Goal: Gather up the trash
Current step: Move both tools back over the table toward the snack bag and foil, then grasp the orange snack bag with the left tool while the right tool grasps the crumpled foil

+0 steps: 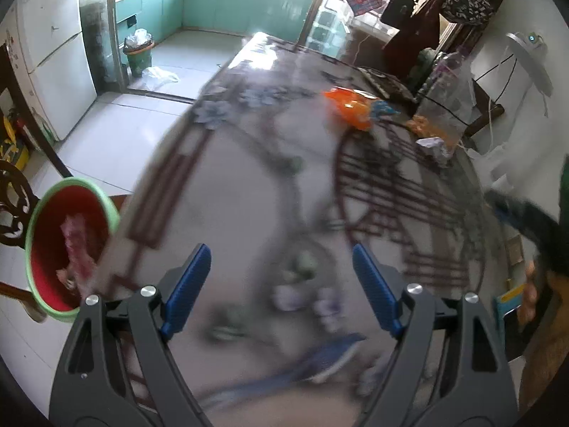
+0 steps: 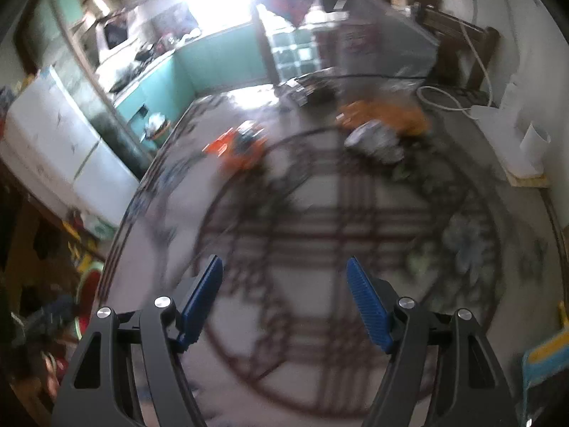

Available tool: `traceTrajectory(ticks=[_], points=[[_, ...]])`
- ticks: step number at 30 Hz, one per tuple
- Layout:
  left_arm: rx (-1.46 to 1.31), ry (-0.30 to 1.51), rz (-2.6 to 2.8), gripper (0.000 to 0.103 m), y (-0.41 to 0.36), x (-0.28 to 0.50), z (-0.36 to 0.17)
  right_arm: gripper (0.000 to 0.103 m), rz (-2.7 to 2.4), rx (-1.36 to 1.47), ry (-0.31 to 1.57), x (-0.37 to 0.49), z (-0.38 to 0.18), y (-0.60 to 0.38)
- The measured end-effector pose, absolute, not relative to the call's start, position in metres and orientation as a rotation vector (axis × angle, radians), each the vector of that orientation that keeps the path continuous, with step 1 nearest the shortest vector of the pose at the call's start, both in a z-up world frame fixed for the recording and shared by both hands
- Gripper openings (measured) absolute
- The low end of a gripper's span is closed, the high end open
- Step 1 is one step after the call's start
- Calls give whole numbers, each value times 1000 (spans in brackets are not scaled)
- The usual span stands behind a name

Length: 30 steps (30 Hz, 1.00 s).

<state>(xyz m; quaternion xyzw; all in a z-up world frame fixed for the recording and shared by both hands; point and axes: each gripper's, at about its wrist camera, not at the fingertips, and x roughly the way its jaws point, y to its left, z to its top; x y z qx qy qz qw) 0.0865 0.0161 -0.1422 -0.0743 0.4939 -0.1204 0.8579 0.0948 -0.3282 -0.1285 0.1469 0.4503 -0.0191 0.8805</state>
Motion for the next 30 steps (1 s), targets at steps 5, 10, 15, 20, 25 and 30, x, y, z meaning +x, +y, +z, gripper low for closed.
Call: traceTrajectory(ticks=[5, 10, 15, 20, 25, 30], points=[[-110, 1024, -239, 79, -23, 83, -132, 70, -118, 289, 965, 179, -154, -395], [-60, 1051, -203, 79, -48, 105, -133, 72, -135, 323, 1035, 239, -198, -426], [-60, 1068, -231, 79, -77, 152, -142, 73, -103, 312, 1115, 274, -228, -436], [-89, 1066, -279, 79, -116, 225, -152, 48, -28, 396, 1023, 260, -219, -443], [-119, 1031, -283, 82, -148, 300, -164, 48, 6, 394, 933, 211, -201, -434], [-206, 1095, -229, 90, -168, 365, -195, 49, -16, 359, 937, 166, -207, -414]])
